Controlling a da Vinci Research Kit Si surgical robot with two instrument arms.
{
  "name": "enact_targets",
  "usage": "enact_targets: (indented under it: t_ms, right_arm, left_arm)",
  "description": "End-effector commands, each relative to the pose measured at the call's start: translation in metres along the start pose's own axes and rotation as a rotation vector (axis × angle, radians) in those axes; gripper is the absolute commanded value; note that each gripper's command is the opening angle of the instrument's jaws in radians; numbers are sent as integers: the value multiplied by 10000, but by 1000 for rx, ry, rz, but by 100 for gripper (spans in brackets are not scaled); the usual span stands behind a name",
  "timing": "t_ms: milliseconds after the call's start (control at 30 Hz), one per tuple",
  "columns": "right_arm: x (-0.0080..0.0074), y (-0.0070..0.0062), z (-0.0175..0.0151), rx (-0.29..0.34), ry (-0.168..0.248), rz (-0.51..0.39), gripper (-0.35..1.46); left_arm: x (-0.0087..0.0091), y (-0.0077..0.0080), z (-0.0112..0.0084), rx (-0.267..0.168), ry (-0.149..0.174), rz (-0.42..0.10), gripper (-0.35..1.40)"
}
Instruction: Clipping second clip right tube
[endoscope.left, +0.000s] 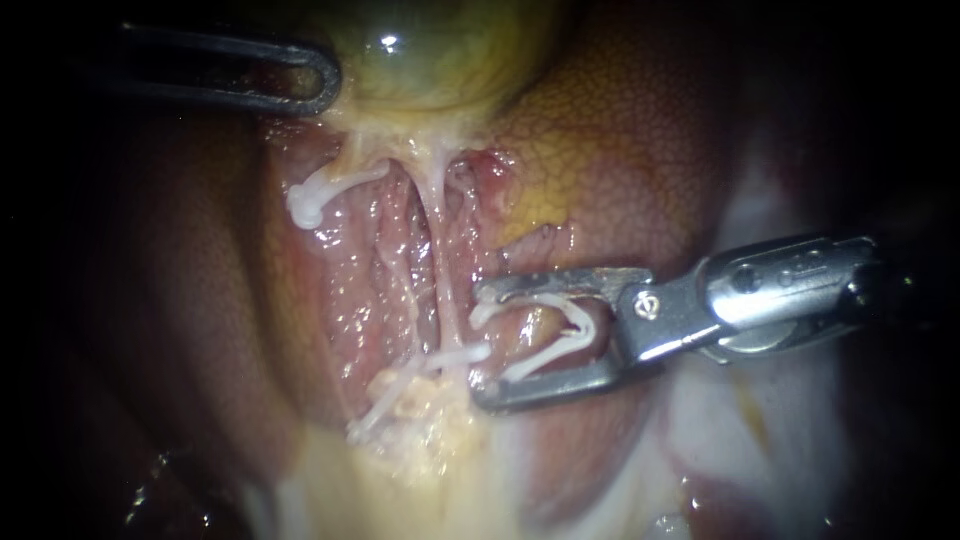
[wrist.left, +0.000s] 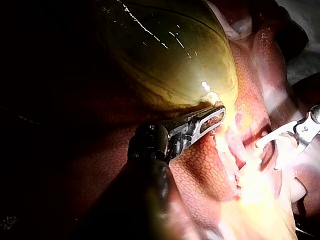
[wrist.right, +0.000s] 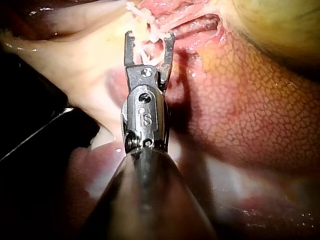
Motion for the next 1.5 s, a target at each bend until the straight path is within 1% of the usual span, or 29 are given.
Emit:
enact_targets:
  t_ms: [33, 133, 233, 467, 600, 733, 900, 1100, 1233, 1333, 1500]
  right_arm:
    - [-2, 1, 1, 0, 0, -1, 47]
    - [-6, 4, 2, -3, -1, -2, 47]
    - [-14, 10, 6, -8, -2, 1, 47]
    - [-38, 28, 20, -22, -1, 111, 47]
    - [-45, 37, 23, -25, 0, 149, 47]
    - [-48, 43, 23, -29, 11, 202, 47]
    - [-49, 50, 25, 7, 54, 299, 47]
    - [-51, 59, 26, 57, 92, 403, 45]
    - [-50, 65, 30, 86, 94, 435, 45]
    - [-49, 68, 35, 104, 106, 441, 44]
    - [-47, 68, 42, 135, 134, 456, 44]
  left_arm:
    - [0, 0, 0, 0, 0, 0, -35]
    - [0, 0, 0, 0, 0, 0, -35]
    - [0, 0, 0, 0, 0, 0, -35]
    - [0, 0, 0, 0, 0, 0, -35]
    - [1, 1, 1, 0, 0, 1, -35]
    - [2, 1, 1, 0, 0, 1, -35]
    - [3, 2, 2, -1, -1, 2, -35]
    - [3, 2, 2, -1, -1, 2, -35]
    - [3, 2, 2, -1, -1, 2, -35]
    - [3, 2, 2, -1, -1, 2, -35]
    - [3, 2, 2, -1, -1, 2, -35]
